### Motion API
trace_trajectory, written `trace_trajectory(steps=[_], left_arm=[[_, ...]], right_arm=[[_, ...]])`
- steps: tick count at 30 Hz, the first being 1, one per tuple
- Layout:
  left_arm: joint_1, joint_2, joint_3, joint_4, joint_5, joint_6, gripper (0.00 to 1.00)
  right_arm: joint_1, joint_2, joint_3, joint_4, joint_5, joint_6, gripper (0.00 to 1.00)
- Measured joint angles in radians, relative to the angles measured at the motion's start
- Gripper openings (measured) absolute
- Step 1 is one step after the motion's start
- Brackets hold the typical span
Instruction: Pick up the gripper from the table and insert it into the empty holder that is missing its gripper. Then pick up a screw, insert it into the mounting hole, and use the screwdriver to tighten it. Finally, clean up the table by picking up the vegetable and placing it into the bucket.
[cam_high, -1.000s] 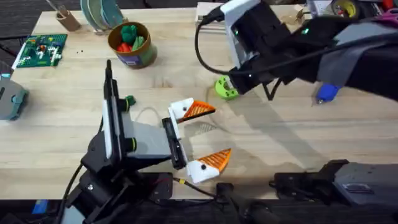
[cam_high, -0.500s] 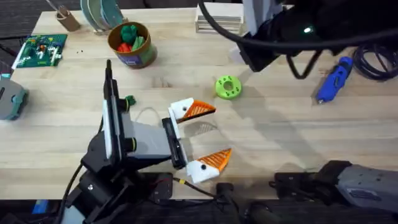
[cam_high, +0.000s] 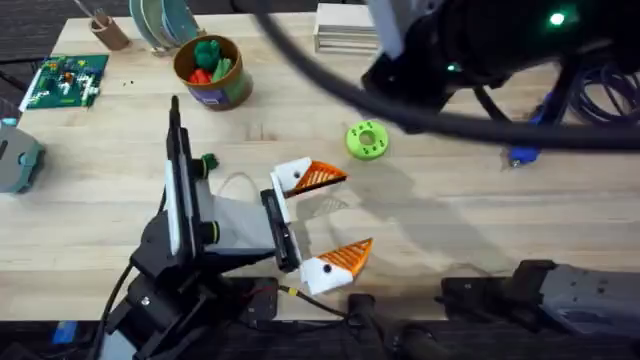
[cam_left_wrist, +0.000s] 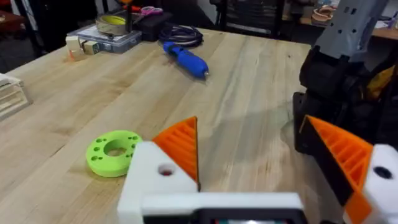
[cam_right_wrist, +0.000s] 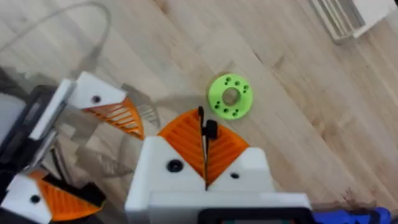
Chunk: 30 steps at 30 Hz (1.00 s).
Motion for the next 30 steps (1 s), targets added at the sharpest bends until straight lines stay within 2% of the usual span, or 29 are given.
trace_trajectory(steps=[8,14,21,30], left_arm=[[0.000,0.000,0.000,0.000,0.000,0.000,0.993],[0.000,0.000,0.000,0.000,0.000,0.000,0.993],[0.000,0.000,0.000,0.000,0.000,0.000,0.994],[0.000,0.000,0.000,0.000,0.000,0.000,0.994]], right_arm=[[0.126,0.146,0.144,-0.104,0.000,0.002,0.008],[0.199,0.205,0.175,-0.112,0.000,0.003,0.008],[0.238,0.230,0.175,-0.100,-0.002,0.004,0.008],[0.243,0.230,0.176,-0.091,-0.027,0.019,0.008]])
